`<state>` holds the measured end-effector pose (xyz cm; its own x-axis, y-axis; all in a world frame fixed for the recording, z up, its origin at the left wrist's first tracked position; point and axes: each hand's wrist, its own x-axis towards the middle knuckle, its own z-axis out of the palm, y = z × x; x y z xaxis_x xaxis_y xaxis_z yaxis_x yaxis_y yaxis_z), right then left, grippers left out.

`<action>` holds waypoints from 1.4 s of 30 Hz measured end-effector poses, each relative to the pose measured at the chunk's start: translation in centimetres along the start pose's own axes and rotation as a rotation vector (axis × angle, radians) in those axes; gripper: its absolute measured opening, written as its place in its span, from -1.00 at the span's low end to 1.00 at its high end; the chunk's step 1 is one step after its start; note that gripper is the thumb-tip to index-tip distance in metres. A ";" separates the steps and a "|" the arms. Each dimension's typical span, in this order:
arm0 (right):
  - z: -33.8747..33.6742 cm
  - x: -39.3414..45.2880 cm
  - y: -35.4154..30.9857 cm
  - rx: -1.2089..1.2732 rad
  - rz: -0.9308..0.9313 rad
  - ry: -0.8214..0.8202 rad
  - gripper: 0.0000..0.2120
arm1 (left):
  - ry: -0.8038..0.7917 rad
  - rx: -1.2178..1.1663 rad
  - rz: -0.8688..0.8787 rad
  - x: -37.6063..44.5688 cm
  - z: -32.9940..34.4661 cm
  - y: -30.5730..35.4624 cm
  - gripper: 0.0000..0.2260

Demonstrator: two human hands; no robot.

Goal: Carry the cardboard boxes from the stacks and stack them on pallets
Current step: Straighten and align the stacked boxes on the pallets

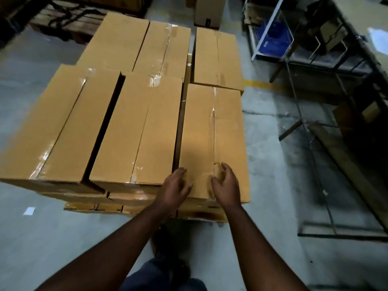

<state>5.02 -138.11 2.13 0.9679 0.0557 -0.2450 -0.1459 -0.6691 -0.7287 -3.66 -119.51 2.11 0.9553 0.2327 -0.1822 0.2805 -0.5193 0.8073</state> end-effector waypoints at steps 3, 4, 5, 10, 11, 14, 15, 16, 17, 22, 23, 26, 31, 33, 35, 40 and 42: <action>0.6 0.6 0.4 -0.018 -0.019 0.013 -0.48 | -0.001 0.014 -0.033 1.5 -0.6 -0.3 -0.45; 0.6 0.6 0.6 -0.011 -0.023 0.044 -0.50 | 0.002 0.030 -0.052 1.7 -1.0 -0.5 -0.45; 0.3 0.5 0.9 -0.003 -0.018 0.088 -0.52 | -0.001 0.051 -0.064 1.9 -1.2 -0.5 -0.46; -2.1 3.1 3.2 -0.187 0.083 0.323 -0.35 | -0.092 0.091 -0.110 3.6 -0.8 0.9 -0.39; -2.5 4.2 3.8 -0.230 0.198 0.285 -0.24 | -0.087 0.083 -0.142 4.1 -0.4 1.2 -0.37; -3.6 6.7 4.7 -0.128 0.414 0.082 0.00 | -0.031 0.073 -0.257 5.4 0.5 1.9 -0.34; -3.5 7.0 4.8 -0.061 0.414 0.043 -0.03 | -0.012 0.073 -0.289 5.7 0.7 1.9 -0.37; -3.4 7.3 4.8 -0.026 0.394 0.025 -0.09 | 0.007 0.070 -0.312 5.9 0.9 2.0 -0.40; -3.2 7.3 4.9 -0.018 0.369 0.022 -0.12 | 0.030 0.061 -0.333 6.0 1.1 2.0 -0.42; -2.4 7.0 5.1 0.003 0.303 0.007 -0.10 | 0.137 0.052 -0.384 5.3 1.5 2.6 -0.41; -2.3 7.0 5.1 0.003 0.301 0.004 -0.12 | 0.139 0.054 -0.363 5.0 1.8 2.5 -0.39; -2.4 7.0 5.2 -0.013 0.273 0.003 -0.15 | 0.151 0.144 -0.290 4.1 2.6 2.0 -0.33; -1.9 6.2 4.8 -0.049 0.244 0.030 -0.07 | 0.179 0.237 -0.190 3.0 2.9 1.8 -0.20; -1.8 6.0 4.3 -0.061 0.240 0.041 -0.09 | 0.132 0.257 -0.199 2.9 2.5 1.8 -0.12; -1.9 6.0 3.9 -0.054 0.255 0.039 -0.09 | 0.014 0.275 -0.244 2.9 2.2 1.9 0.03; -2.3 5.7 3.9 -0.026 0.256 0.007 -0.09 | -0.271 0.488 -0.191 2.9 1.7 1.6 0.33; -2.4 5.8 3.9 -0.021 0.253 0.011 -0.10 | -0.331 0.560 -0.169 3.1 1.3 1.5 0.37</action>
<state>10.56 -142.15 -0.62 0.9033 -0.1232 -0.4109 -0.3795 -0.6763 -0.6314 -0.15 -120.64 2.04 0.8473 0.1299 -0.5150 0.3492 -0.8669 0.3557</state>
